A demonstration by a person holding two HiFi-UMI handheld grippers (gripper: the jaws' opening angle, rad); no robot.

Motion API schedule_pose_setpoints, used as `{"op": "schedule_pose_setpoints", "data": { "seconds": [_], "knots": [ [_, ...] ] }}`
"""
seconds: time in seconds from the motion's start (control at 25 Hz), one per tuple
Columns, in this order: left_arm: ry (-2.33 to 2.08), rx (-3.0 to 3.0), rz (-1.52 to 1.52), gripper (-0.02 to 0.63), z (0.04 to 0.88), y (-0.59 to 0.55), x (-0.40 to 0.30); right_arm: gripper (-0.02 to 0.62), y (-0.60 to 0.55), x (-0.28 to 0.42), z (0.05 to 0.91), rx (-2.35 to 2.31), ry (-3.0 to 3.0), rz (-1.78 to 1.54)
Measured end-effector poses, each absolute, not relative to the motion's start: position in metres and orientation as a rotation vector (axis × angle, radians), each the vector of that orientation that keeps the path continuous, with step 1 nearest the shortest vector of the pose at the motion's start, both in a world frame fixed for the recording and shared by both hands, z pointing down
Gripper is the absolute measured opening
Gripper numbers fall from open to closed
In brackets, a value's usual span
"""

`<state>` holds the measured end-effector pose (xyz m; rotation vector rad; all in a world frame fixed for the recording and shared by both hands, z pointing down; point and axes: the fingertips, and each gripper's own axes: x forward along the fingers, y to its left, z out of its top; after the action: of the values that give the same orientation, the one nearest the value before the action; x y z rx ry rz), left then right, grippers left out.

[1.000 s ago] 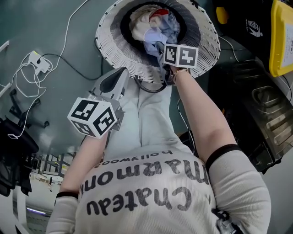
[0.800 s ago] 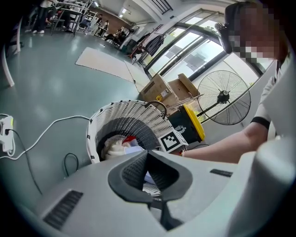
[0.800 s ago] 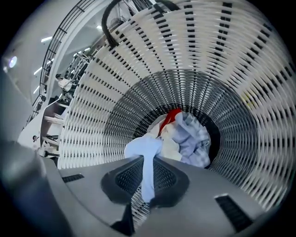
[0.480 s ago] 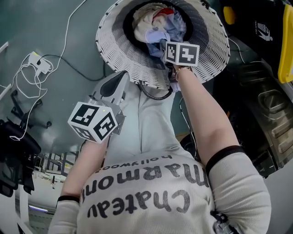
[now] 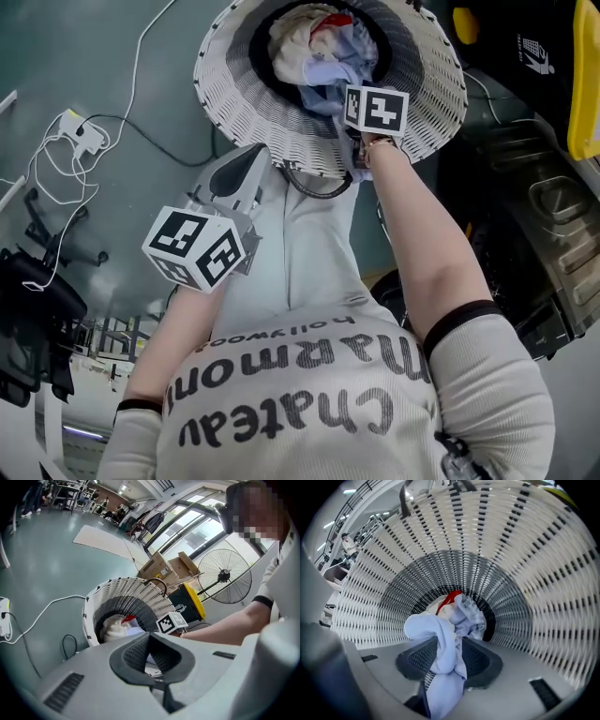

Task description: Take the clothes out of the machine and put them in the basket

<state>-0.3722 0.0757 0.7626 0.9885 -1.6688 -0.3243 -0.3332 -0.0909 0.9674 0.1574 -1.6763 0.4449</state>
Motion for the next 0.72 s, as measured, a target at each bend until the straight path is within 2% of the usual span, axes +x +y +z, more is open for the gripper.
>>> {"op": "schedule_pose_setpoints", "data": {
  "seconds": [0.2,0.32,0.44,0.72],
  "knots": [
    [-1.711,1.059,-0.330,0.008,0.721,0.063,-0.379,0.187,-0.104,-0.323,0.916,0.232,-1.722,0.446],
    [-1.728,1.112,-0.322,0.008,0.685,0.060,-0.384,0.138,-0.109,-0.316,0.869,0.247,-1.778,0.392],
    [-1.753,1.169,-0.310,0.008,0.647,0.057,-0.393,0.137,-0.110,-0.315,0.814,0.277,-1.846,0.413],
    [-1.806,1.329,-0.270,0.008,0.538,0.037,-0.400,0.120,-0.097,-0.327,0.641,0.447,-2.045,0.865]
  ]
}}
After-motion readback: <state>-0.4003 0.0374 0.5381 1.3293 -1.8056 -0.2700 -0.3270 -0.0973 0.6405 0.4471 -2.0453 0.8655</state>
